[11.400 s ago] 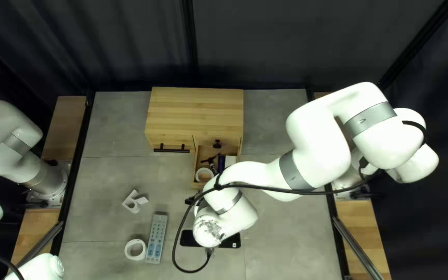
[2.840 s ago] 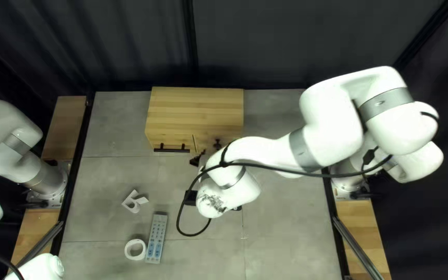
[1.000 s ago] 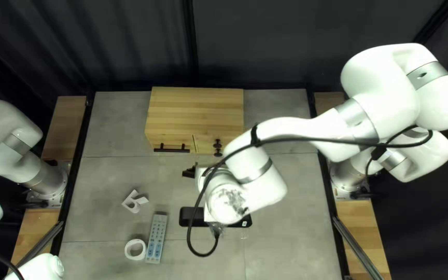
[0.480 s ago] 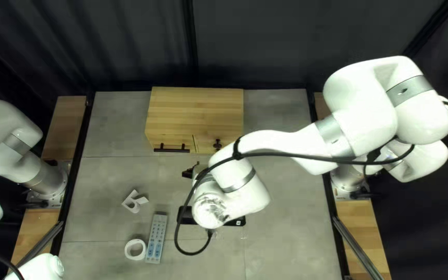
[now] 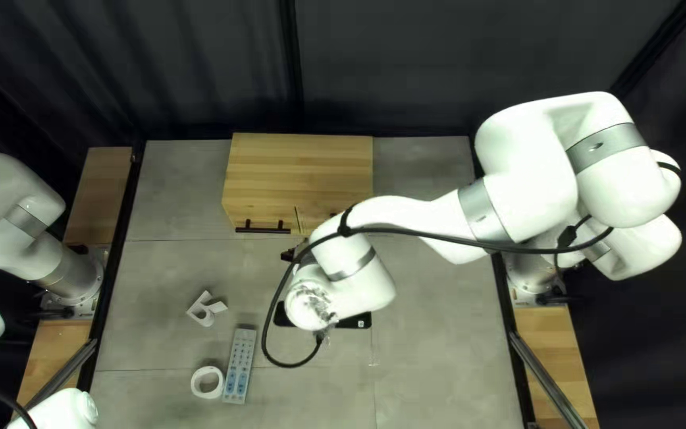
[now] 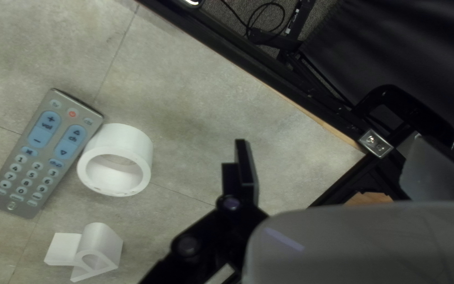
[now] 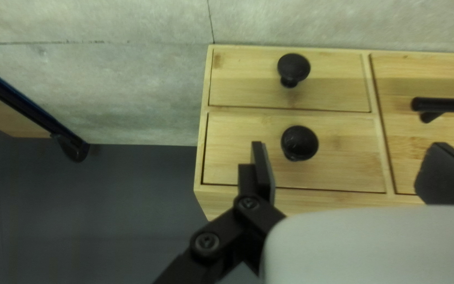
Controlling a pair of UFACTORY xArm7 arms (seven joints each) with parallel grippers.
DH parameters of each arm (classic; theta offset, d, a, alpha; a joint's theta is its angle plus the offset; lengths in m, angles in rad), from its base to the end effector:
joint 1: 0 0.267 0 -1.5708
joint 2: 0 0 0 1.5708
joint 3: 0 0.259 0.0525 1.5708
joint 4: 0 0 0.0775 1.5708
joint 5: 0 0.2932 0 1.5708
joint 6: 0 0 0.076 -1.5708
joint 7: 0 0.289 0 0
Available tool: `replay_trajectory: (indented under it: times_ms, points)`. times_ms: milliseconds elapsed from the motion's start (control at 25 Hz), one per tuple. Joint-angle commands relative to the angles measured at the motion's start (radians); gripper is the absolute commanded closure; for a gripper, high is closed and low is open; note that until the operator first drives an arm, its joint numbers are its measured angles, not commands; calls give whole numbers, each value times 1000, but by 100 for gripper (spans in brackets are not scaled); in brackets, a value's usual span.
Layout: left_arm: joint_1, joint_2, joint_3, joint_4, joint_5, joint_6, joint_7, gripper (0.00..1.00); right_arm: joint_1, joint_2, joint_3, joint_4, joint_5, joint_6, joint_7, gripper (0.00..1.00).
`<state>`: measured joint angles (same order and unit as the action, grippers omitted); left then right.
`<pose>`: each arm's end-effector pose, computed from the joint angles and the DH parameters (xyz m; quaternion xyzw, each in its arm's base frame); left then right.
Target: Open drawers and place objects into drawer and close
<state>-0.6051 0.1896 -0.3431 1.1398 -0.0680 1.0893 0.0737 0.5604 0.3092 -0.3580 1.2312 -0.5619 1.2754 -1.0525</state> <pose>0.2275 -0.3553 0.1135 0.8777 -0.4709 -0.0841 0.0279 0.4297 -0.0585 0.1388 0.6825 0.6461 -0.2731 0.2052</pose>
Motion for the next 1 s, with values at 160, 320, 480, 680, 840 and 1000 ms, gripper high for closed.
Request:
replay_trajectory:
  times_ms: [160,320,480,680,840,1000]
  points:
    - [0,0,0,0,0,0,0,0,-28,-8,-12,-38,20,-59,8,0]
    - [0,0,0,0,0,0,0,0,-34,-7,-13,-49,25,-85,11,0]
    - [0,0,0,0,0,0,0,0,-37,-8,-13,-59,26,-103,11,0]
    - [0,0,0,0,0,0,0,0,-43,-22,-20,-88,19,-119,15,0]
    - [0,0,0,0,0,0,0,0,-47,-15,-21,-83,23,-122,13,0]
    - [0,0,0,0,0,0,0,0,-51,-7,-23,-81,23,-129,11,0]
